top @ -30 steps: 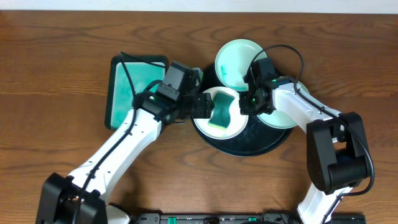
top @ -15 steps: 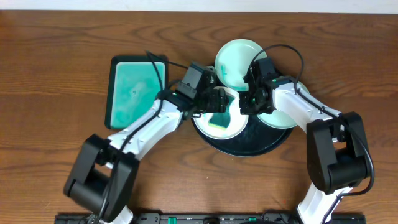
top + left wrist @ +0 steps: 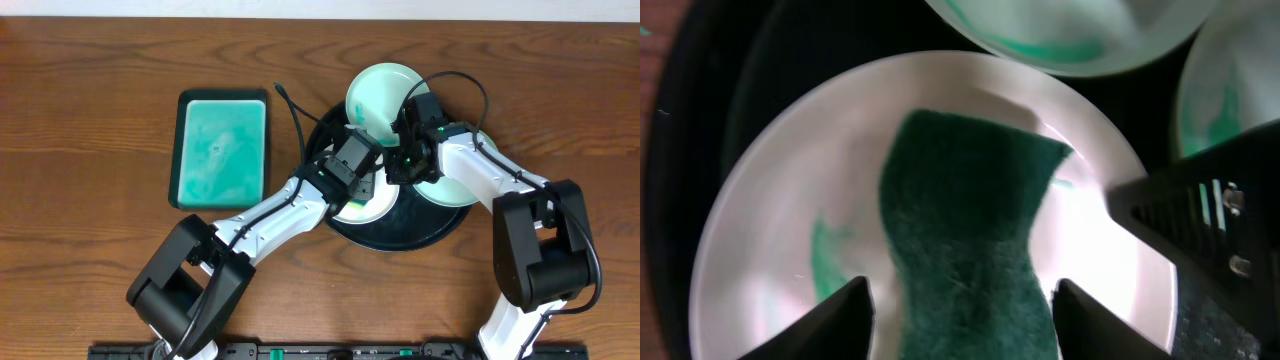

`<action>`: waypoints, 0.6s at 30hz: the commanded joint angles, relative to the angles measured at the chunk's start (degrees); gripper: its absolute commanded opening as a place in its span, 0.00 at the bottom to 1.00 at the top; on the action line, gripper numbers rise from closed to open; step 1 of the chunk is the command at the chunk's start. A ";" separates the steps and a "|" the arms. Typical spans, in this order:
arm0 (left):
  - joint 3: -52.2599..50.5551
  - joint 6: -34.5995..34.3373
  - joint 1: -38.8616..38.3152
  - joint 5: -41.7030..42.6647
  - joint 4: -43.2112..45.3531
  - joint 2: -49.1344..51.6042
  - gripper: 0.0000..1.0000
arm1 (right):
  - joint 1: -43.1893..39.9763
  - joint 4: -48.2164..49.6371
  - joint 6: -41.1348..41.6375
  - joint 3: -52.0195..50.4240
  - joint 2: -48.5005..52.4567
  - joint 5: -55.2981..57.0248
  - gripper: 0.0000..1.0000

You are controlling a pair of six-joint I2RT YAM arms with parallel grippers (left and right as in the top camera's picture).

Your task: Clean dirty plates on tray and stack at the side

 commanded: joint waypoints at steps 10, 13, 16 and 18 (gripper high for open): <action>-0.22 -5.03 -0.20 -2.27 1.99 2.19 0.51 | 0.63 -0.79 0.02 -1.05 3.26 0.76 0.01; -0.22 -5.03 -0.28 -2.51 1.99 2.21 0.50 | 0.63 -0.79 0.02 -1.05 3.26 0.76 0.01; -0.22 -5.01 -0.28 -2.49 2.01 2.27 0.50 | 0.63 -0.83 0.02 -1.05 3.26 0.76 0.01; -0.22 -5.01 -0.31 -2.47 1.99 2.32 0.47 | 0.63 -0.83 0.02 -1.05 3.26 0.76 0.01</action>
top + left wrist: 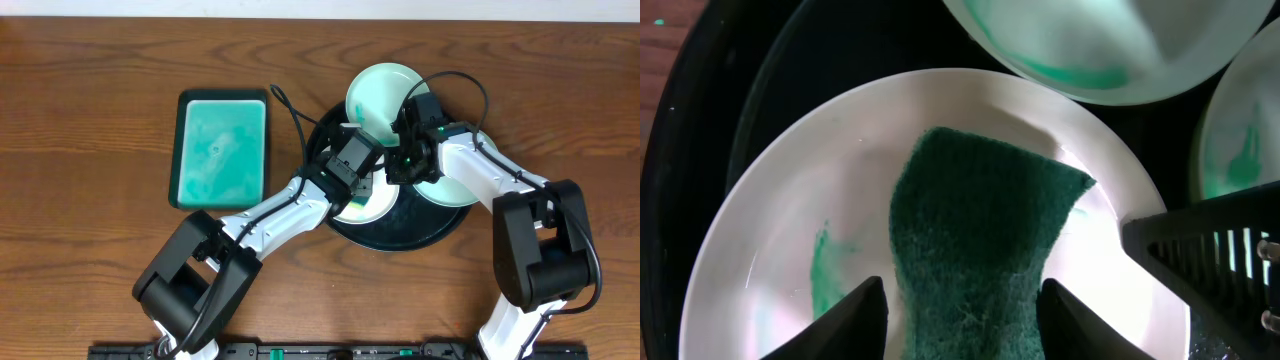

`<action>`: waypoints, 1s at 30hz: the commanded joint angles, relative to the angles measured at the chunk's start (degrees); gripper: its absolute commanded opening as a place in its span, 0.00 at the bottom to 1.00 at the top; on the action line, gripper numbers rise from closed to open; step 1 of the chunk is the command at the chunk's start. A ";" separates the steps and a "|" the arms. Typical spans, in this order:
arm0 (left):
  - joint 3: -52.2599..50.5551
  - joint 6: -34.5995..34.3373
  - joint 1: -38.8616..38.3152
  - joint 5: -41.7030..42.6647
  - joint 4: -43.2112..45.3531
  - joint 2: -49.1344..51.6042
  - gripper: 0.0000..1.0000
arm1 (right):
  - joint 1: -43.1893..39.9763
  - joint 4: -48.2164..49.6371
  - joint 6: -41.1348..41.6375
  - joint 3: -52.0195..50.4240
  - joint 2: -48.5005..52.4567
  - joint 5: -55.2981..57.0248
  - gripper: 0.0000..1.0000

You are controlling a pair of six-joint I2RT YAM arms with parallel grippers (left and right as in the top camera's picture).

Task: Clean dirty plates on tray and stack at the side
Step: 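Scrub the plate surface with the sponge while right gripper holds the plate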

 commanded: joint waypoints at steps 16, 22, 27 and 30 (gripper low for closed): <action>-0.28 -0.92 -1.05 1.62 0.24 4.42 0.34 | 0.63 -0.57 0.02 -1.07 3.26 0.76 0.01; -0.28 -0.92 -1.05 -1.25 -0.46 4.46 0.19 | 0.63 -0.72 0.02 -1.07 3.26 0.79 0.01; -0.28 -0.92 -0.98 -8.46 -3.96 4.46 0.11 | 0.63 -0.85 0.02 -1.07 3.26 0.79 0.01; -0.33 -0.92 -0.70 -13.42 -6.40 4.46 0.08 | 0.63 -0.92 0.02 -1.07 3.26 0.79 0.01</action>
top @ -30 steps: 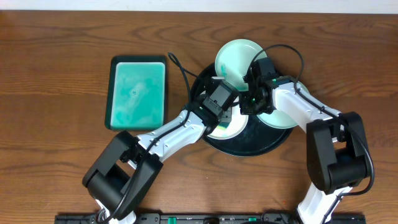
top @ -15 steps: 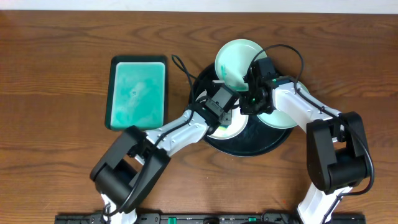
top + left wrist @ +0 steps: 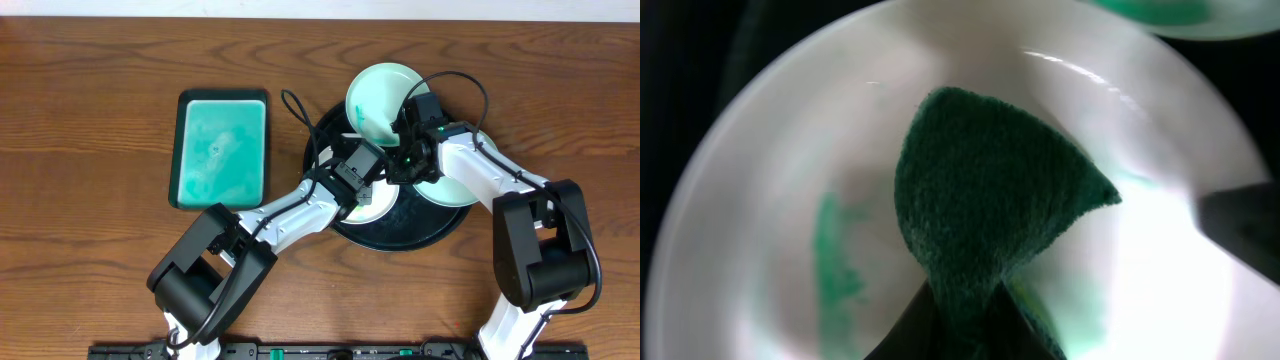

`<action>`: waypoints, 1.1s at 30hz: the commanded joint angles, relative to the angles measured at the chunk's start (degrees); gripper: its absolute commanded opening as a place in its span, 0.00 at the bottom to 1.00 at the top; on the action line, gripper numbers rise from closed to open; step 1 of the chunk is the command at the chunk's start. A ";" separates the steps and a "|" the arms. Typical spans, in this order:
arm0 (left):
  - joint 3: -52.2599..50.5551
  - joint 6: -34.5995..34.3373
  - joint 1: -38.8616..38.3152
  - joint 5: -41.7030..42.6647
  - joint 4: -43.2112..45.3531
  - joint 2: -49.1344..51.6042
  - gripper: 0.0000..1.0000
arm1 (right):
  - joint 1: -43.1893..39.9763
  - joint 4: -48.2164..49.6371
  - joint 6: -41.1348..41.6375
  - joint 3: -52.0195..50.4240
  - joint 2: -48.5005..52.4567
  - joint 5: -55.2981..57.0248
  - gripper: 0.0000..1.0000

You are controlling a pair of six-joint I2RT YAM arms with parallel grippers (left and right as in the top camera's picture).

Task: Clean dirty plates on tray and stack at the side
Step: 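Scrub the plate surface with the sponge while right gripper holds the plate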

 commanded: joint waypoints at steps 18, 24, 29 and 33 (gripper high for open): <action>1.03 1.38 8.66 7.50 -1.14 -5.42 0.07 | 0.63 -1.79 0.00 -1.09 3.23 0.87 0.01; 0.90 -2.69 8.00 17.57 1.84 -3.43 0.07 | 0.63 -1.77 0.00 -1.09 3.23 0.87 0.01; 0.46 -2.67 8.44 16.70 2.47 0.52 0.07 | 0.63 -1.86 0.00 -1.09 3.23 0.87 0.01; 0.42 -2.62 10.01 16.22 2.32 2.62 0.07 | 0.63 -2.01 -0.02 -1.09 3.23 1.03 0.01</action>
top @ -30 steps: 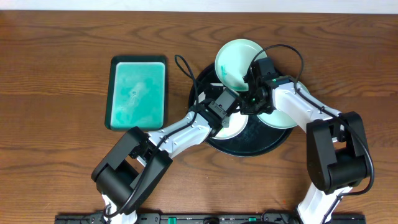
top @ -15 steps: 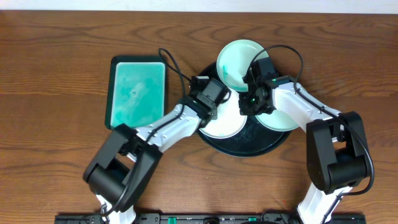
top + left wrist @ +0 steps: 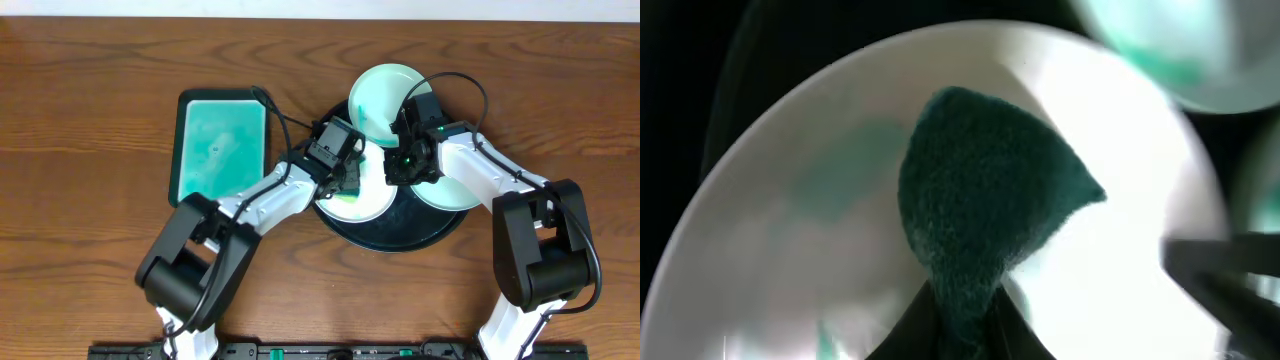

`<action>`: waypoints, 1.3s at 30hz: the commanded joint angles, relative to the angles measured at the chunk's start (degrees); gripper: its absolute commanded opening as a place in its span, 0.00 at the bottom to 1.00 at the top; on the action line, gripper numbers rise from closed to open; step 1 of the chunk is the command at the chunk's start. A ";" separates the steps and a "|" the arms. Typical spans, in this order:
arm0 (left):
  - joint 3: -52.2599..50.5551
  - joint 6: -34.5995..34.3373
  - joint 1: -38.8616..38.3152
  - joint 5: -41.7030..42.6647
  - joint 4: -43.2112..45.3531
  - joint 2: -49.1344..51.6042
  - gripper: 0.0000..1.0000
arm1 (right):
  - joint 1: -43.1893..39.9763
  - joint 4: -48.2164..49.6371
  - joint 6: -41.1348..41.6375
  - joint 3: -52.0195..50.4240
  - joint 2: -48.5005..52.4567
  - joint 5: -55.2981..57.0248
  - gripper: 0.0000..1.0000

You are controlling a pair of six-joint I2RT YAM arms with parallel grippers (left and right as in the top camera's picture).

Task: Clean dirty plates on tray and stack at the side
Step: 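Scrub the plate surface with the sponge while right gripper holds the plate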

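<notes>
A white plate [image 3: 362,203] lies on the black round tray [image 3: 400,235]. My left gripper [image 3: 341,172] is shut on a dark green sponge [image 3: 985,215], which is pinched into a fold and pressed onto the white plate [image 3: 820,250]. A pale green smear [image 3: 835,170] shows left of the sponge. My right gripper [image 3: 407,165] sits on the plate's right rim and looks shut on it; its dark finger [image 3: 1225,270] shows blurred at the right. Two green-smeared plates rest at the tray's far edge [image 3: 383,92] and right side [image 3: 455,188].
A rectangular tray of green liquid [image 3: 220,148] stands on the wooden table [image 3: 100,80] left of the round tray. Black cables loop above both arms near the tray's far edge.
My left gripper, still shut on the folded sponge, has moved left and farther back across the white plate. The green smear beside the sponge looks paler. The right arm has not moved.
The sponge first lay flat on the white plate between my wide-open left fingers, and the fingers then stood closer around it. By 1.1 s ago they were shut, pinching it into a fold. Now the sponge sits farther left on the plate. My right gripper stayed at the rim.
</notes>
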 commanded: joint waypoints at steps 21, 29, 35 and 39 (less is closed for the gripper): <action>-0.96 10.08 2.67 -32.98 -3.87 -1.81 0.07 | 0.61 -1.40 -0.66 -1.22 3.19 2.54 0.01; -1.01 2.60 2.58 -13.99 -2.80 -11.43 0.07 | 0.61 -1.31 -0.61 -1.22 3.19 3.15 0.01; -1.99 -3.50 1.36 -4.33 -2.36 -7.96 0.07 | 0.61 -1.14 -0.61 -1.22 3.19 3.10 0.01; -2.03 -3.48 0.11 -3.50 -0.87 -2.99 0.07 | 0.61 -1.14 -0.57 -1.22 3.19 3.06 0.01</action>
